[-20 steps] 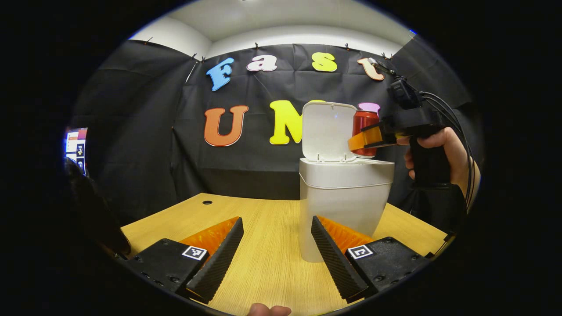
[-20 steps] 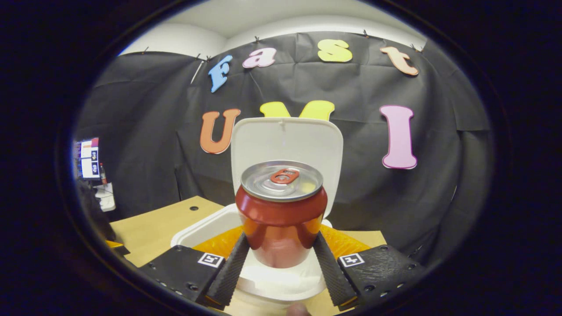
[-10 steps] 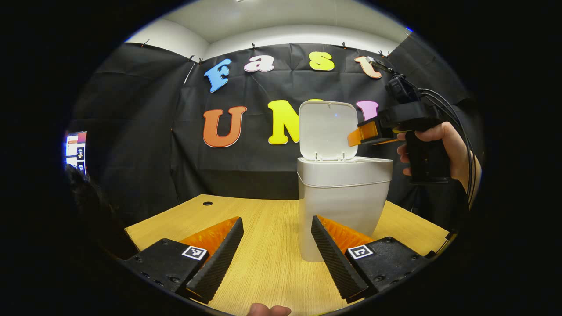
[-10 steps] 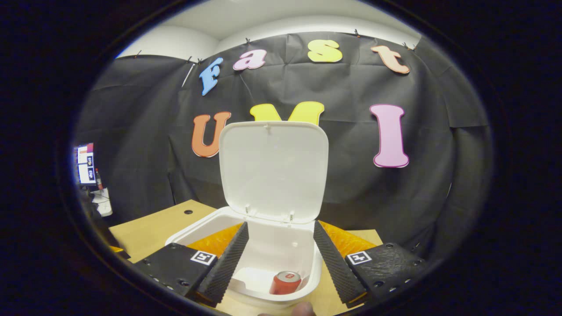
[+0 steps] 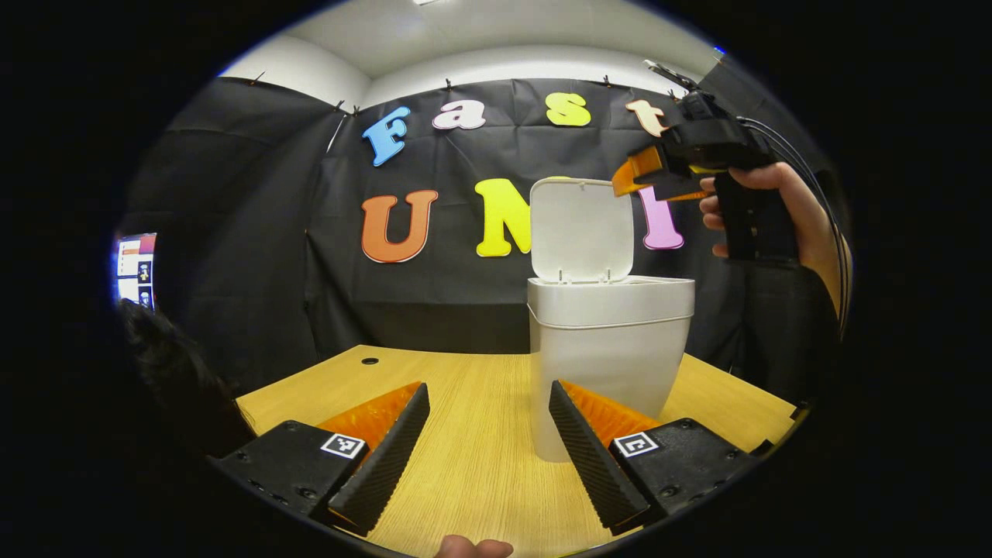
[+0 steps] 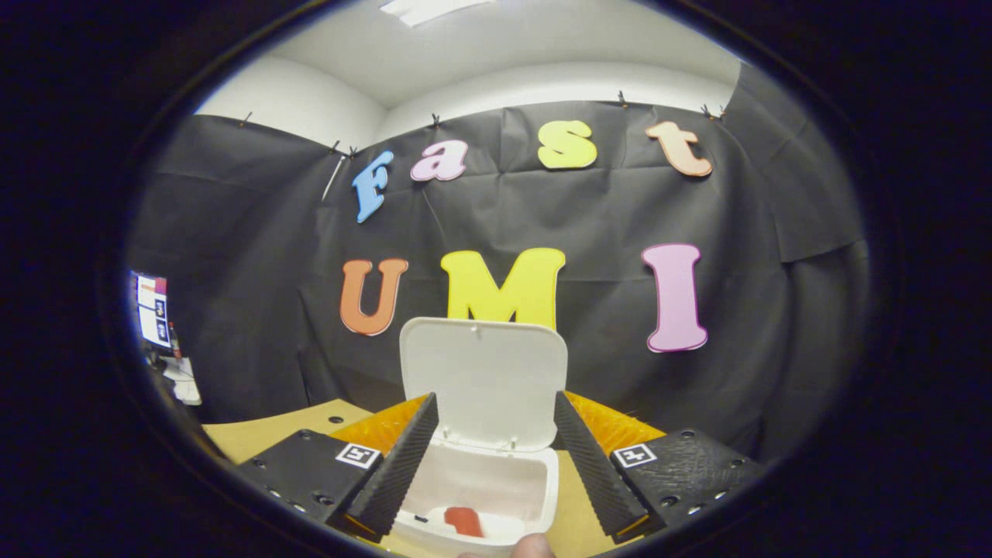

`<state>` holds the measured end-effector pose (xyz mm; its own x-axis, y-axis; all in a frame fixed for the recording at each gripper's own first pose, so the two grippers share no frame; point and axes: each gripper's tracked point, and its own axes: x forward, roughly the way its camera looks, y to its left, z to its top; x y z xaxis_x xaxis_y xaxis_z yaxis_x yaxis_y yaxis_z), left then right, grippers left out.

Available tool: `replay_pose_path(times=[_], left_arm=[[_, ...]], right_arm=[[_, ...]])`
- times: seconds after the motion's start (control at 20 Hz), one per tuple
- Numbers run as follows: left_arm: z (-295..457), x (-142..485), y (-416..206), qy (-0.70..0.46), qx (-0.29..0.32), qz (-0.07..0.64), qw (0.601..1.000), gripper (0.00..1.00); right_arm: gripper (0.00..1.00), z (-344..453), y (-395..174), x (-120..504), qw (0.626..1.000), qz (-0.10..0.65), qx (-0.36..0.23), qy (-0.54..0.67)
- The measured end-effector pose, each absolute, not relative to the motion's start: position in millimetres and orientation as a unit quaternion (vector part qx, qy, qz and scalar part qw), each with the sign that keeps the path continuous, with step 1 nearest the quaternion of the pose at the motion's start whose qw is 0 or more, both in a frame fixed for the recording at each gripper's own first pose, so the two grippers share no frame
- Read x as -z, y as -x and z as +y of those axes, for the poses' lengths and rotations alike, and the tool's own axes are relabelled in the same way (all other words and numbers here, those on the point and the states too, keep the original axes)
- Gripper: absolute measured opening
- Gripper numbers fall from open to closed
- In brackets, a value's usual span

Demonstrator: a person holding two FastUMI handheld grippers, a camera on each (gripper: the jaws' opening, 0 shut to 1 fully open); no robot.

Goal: Press the lid of the desktop garbage bin to open it, pick up the crumpled paper on the desktop and throw it into the bin, then pick up the pop can on the desktop and drop it into the bin, and finally close the garbage bin lid.

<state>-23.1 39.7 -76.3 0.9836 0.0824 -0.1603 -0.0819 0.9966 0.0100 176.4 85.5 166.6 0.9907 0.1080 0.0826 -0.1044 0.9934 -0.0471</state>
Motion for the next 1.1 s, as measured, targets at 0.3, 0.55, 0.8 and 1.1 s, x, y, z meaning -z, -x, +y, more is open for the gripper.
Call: replay_pose_path(times=[0.3, 0.55, 0.8, 1.1], left_arm=[[31.8, 70.0, 21.1, -0.014, -0.029, 0.066, 0.997, 1.0], [11.7, 78.4, 20.4, 0.006, -0.015, 0.072, 0.997, 1.0], [-15.3, 83.9, 20.9, -0.01, 0.01, 0.078, 0.997, 1.0], [-9.3, 93.0, 20.1, -0.006, 0.002, 0.083, 0.997, 1.0]], right_arm=[[0.93, 95.5, -212.2, -203.1, 0.998, -0.043, -0.048, 0.022], [0.93, 95.9, -252.6, -232.5, 0.998, -0.057, -0.025, 0.023], [0.92, 103.4, -292.0, -251.3, 0.997, -0.065, 0.002, 0.04], [0.93, 125.0, -329.2, -234.7, 0.999, -0.007, -0.016, 0.041]])
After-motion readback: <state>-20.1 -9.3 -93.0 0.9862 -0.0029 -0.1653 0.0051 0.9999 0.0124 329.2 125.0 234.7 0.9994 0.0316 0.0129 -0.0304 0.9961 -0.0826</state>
